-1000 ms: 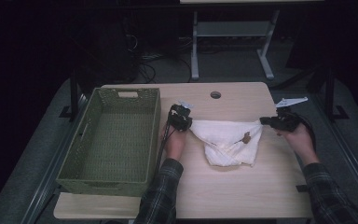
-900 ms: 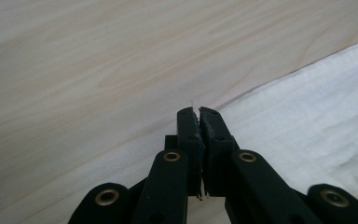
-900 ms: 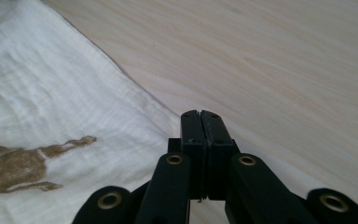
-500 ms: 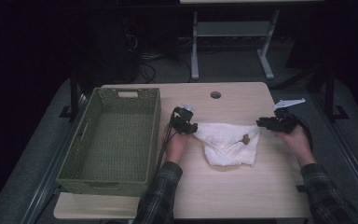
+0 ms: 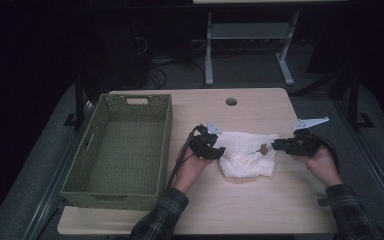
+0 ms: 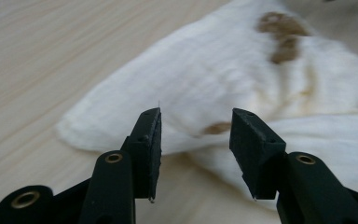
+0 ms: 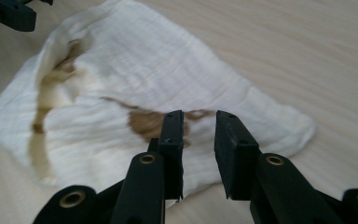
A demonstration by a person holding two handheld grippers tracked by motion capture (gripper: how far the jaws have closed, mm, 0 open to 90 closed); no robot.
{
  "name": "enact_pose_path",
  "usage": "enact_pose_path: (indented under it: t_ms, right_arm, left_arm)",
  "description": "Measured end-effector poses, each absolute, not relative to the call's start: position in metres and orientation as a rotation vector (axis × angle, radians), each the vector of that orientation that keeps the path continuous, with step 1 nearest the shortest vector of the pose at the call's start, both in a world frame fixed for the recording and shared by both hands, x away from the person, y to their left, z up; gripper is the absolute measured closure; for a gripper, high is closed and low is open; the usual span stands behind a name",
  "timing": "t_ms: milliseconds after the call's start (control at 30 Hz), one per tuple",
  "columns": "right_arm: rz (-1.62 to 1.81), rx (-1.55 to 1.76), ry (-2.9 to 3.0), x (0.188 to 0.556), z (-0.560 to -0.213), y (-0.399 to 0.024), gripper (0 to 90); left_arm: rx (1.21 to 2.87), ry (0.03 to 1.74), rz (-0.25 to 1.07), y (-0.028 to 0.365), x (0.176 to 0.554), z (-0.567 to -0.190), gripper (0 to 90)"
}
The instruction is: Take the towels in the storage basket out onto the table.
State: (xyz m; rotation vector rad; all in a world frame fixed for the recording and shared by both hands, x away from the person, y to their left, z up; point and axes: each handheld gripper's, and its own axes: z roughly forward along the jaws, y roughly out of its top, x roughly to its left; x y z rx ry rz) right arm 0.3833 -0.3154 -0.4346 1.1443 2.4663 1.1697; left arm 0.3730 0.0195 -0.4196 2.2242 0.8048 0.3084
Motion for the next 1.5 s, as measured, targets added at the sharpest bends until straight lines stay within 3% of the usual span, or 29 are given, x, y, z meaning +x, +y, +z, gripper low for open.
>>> enact_pose_path:
  t_ms: [433, 800, 900, 1000, 1100, 1333, 1500]
  right_arm:
    - [1.142, 1.109, 2.592, 0.337, -0.447, -0.294, 70.1]
    - [1.068, 1.045, 2.651, 0.326, -0.456, -0.282, 67.1]
    - [1.033, 1.029, 2.660, 0.327, -0.459, -0.279, 67.5]
    - [0.975, 0.999, 2.656, 0.327, -0.460, -0.277, 79.8]
    - [0.969, 0.997, 2.655, 0.327, -0.460, -0.278, 85.5]
    - [1.015, 0.999, 2.613, 0.327, -0.453, -0.287, 86.9]
    - [1.057, 1.022, 2.550, 0.329, -0.443, -0.298, 87.3]
  left_arm:
    - [2.239, 0.595, 0.173, -0.002, 0.326, -0.428, 51.9]
    - [2.333, 0.533, 0.217, -0.030, 0.313, -0.454, 53.3]
    - [2.339, 0.544, 0.236, -0.032, 0.315, -0.458, 59.6]
    - [2.356, 0.556, 0.262, -0.032, 0.318, -0.462, 71.1]
    - [2.350, 0.560, 0.248, -0.029, 0.321, -0.461, 82.4]
    - [2.246, 0.606, 0.182, -0.010, 0.326, -0.439, 84.9]
    - [2.189, 0.670, 0.209, 0.013, 0.332, -0.424, 84.9]
